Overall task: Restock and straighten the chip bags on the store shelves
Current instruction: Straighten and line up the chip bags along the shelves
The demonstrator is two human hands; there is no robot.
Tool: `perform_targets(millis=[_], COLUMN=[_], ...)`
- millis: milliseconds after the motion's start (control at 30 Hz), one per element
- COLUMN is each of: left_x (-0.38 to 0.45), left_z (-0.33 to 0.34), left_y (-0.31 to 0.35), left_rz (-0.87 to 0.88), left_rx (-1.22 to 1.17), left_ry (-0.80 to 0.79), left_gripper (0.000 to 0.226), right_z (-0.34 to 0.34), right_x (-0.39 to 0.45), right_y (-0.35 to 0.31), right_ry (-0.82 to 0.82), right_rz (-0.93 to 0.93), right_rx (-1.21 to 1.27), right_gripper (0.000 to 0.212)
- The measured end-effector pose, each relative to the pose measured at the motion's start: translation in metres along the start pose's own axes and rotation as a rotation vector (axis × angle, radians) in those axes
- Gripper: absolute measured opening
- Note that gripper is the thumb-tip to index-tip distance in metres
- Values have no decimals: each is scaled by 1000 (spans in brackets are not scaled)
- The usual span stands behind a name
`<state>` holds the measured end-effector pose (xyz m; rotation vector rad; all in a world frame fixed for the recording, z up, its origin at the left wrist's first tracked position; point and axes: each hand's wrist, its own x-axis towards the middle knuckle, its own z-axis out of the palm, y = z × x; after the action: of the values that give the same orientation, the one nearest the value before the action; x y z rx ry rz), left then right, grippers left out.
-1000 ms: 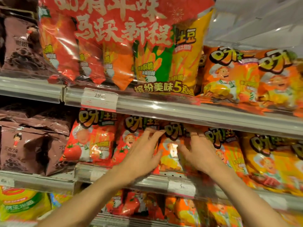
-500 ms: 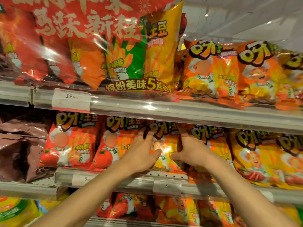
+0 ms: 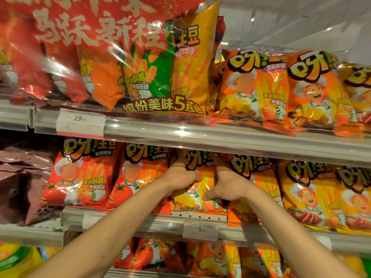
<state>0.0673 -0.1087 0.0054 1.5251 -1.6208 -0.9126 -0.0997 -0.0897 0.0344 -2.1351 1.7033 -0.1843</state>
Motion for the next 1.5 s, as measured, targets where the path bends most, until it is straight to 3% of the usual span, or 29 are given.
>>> perform_targets(millis=[167,333,500,667,767,900,1067,1133,1200,1367,1500], left_x=[-1,-2,-4,-2,-7,-24,-48,-45,-37,-22,-23], left_z=[3,-1,-2,-2,-2,-2,-22,-34,-41,-42,-43], left_y=[-5,-12,-15,-18,-14,-14,-17,-20,-24,-33,-32], left_rz=[-10,131,203,180,207,270,555,690,713,669,611], left_rx=[-15,-36,-17,11,40,225,842,1082,1224,1252,1266], left_ry=[-31,-45,-28,-56,-63,-9,100,150,141,51,-1], left_gripper=[73,117,122,124,120,106,73,77,90,102,112], right_z=[3,5,6,6,4,4,6,2,0,4,8], right_x=[-4,-8,-13,-11,-10,-15,-25,-27,-25,-13,-9], right_y=[3,6,6,2,4,7,12,15,18,24,30], right_ry=[52,96,163,134,101,98,227,234,207,185,237], right_rz=[-4,-12,-39,-8,-1,-65,-193,-224,-233,-298,-317], right_rx=[-35,-51,-85,-104,-102,-103,-269,-386,-495,-664,-700], right_gripper=[49,70,84,69,70,108,116,115,118,137,139])
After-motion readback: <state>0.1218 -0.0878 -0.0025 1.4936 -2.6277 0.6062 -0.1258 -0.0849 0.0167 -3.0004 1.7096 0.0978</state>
